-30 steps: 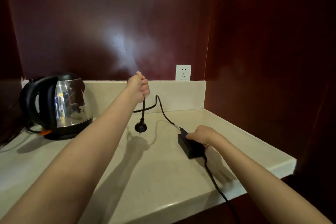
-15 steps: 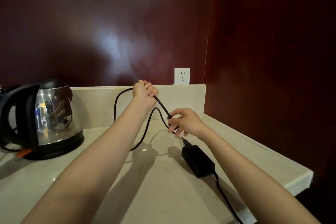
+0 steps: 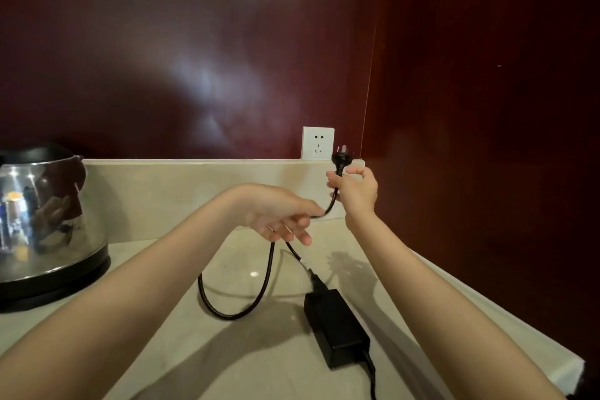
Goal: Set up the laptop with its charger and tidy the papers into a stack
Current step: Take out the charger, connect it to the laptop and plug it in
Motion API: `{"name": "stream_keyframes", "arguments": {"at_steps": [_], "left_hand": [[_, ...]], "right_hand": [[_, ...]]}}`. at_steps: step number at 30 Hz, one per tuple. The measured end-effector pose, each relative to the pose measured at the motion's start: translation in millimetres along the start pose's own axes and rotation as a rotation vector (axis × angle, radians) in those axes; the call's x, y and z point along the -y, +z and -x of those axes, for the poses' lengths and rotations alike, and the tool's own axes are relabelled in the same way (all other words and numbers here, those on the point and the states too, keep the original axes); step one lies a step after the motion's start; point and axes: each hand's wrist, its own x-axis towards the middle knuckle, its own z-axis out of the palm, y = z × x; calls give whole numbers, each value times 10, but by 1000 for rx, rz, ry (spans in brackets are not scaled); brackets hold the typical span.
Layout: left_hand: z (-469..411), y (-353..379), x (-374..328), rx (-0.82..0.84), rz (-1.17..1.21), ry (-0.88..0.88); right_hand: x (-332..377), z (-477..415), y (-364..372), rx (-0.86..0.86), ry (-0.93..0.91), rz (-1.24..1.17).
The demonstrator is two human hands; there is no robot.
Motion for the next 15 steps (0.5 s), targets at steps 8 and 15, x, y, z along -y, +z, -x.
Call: {"name": "stream_keyframes", "arguments": {"at_steps": [8, 15], "left_hand": [[-414, -8, -135, -653, 140, 425], [-619, 195, -150, -768, -56, 663]], "right_hand": [[-54, -57, 17, 296, -268, 44], [-184, -217, -110, 250, -363, 161]]}}
